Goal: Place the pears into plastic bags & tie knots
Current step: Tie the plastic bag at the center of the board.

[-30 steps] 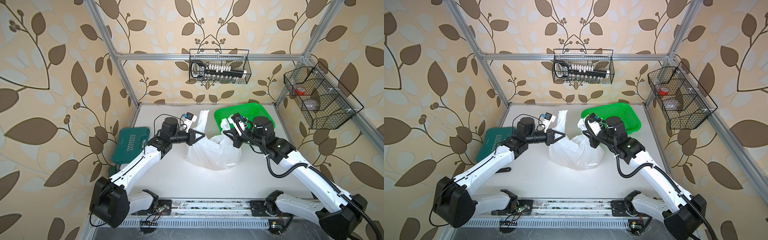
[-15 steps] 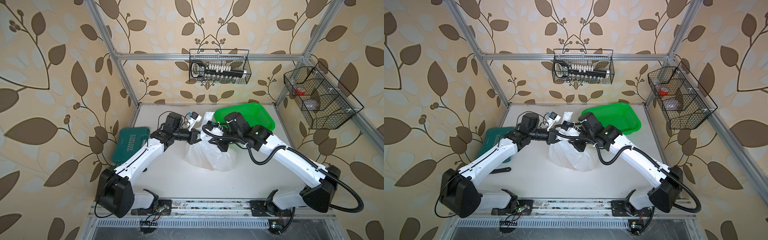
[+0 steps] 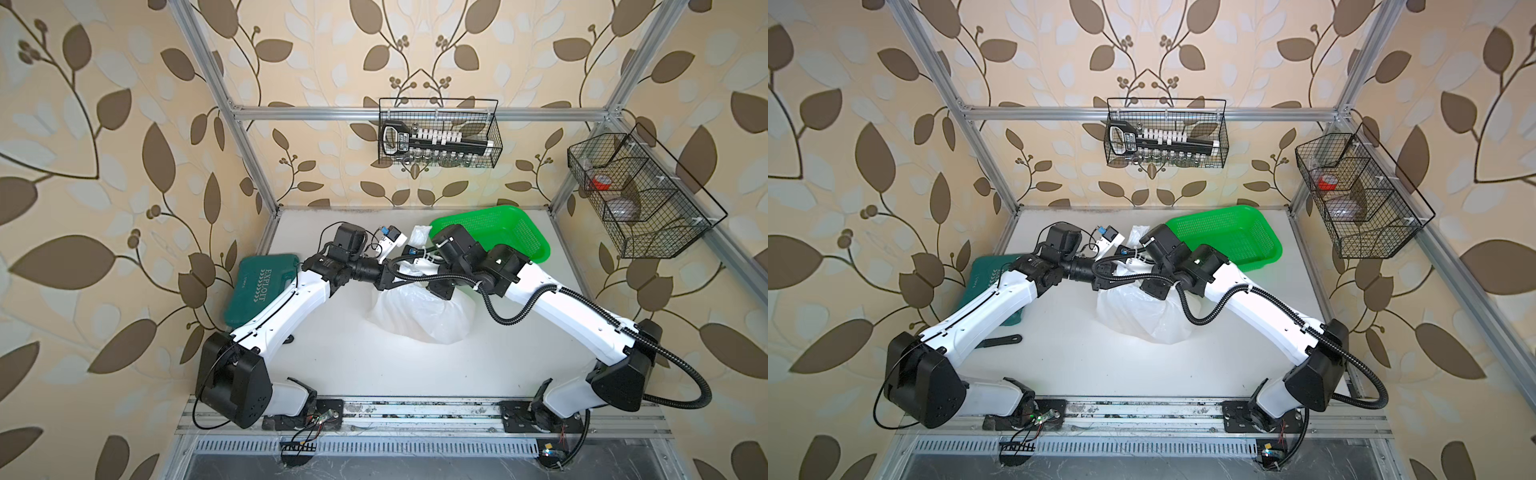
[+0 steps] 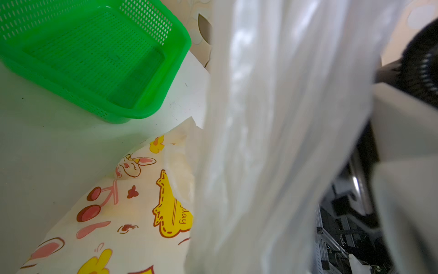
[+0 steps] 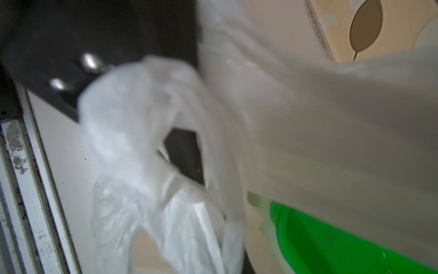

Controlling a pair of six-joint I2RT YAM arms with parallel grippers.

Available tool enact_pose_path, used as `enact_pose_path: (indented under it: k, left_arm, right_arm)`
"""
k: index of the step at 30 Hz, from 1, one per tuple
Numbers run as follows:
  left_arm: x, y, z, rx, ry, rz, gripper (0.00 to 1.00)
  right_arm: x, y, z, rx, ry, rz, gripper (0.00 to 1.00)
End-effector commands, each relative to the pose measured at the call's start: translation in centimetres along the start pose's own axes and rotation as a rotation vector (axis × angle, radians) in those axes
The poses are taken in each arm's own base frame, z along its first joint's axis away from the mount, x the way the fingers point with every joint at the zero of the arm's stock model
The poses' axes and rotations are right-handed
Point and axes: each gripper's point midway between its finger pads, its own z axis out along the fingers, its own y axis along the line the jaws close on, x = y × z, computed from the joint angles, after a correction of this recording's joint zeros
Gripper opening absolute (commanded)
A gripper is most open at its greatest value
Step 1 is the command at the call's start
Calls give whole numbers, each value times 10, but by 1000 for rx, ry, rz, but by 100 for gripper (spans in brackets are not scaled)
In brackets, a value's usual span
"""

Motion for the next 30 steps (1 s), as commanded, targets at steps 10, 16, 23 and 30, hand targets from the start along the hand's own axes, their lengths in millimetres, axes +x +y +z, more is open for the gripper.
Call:
enact_pose_path:
  k: [10, 16, 23, 30]
  left_arm:
    - [2, -17, -12, 18, 4, 63, 52]
    - [3, -22, -14, 28, -4, 72, 59]
    - [-4, -24, -15, 31, -42, 83, 63]
    - [-12, -23, -14, 31, -75, 86, 66]
  right_arm:
    - [-8, -19, -17, 106, -32, -24, 0]
    - [-11, -17, -19, 95, -48, -21, 0]
    - [-12, -9, -15, 73, -44, -38, 0]
    - [-12, 5, -9, 43, -28, -65, 0]
